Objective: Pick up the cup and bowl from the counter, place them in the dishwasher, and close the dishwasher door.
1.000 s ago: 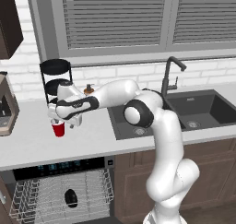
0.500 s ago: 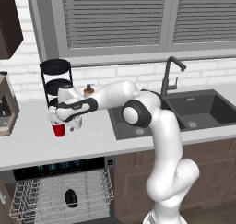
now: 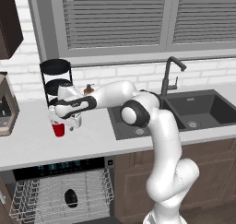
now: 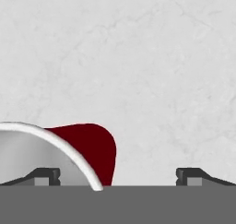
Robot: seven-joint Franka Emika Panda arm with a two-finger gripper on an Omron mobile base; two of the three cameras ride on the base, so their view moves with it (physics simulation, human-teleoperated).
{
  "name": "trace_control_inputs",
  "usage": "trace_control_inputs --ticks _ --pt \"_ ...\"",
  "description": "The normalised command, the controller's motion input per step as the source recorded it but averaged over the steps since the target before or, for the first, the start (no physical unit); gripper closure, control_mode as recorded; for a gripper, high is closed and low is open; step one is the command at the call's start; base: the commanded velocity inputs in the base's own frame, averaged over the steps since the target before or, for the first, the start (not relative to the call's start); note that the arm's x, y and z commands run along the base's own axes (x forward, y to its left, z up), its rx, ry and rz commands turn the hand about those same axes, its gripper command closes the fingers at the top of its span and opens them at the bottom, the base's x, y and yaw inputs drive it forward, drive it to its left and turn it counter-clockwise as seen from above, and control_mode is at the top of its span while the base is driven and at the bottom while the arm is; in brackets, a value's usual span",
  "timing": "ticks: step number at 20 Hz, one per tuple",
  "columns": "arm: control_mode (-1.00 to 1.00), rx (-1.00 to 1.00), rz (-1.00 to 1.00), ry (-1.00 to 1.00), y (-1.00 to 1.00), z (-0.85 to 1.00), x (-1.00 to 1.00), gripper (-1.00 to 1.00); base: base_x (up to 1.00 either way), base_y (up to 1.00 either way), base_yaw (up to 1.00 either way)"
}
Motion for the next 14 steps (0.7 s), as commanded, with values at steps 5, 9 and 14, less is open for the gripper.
trace_control_inputs --ticks 5,9,14 --pt "-1.0 0.0 0.0 0.0 0.0 0.0 0.0 1.0 0.0 0.0 0.0" --pt "-1.0 0.0 0.0 0.0 0.0 0.0 0.0 1.0 0.0 0.0 0.0" --pt "-1.0 0.0 0.0 0.0 0.0 0.0 -0.01 1.0 0.0 0.0 0.0"
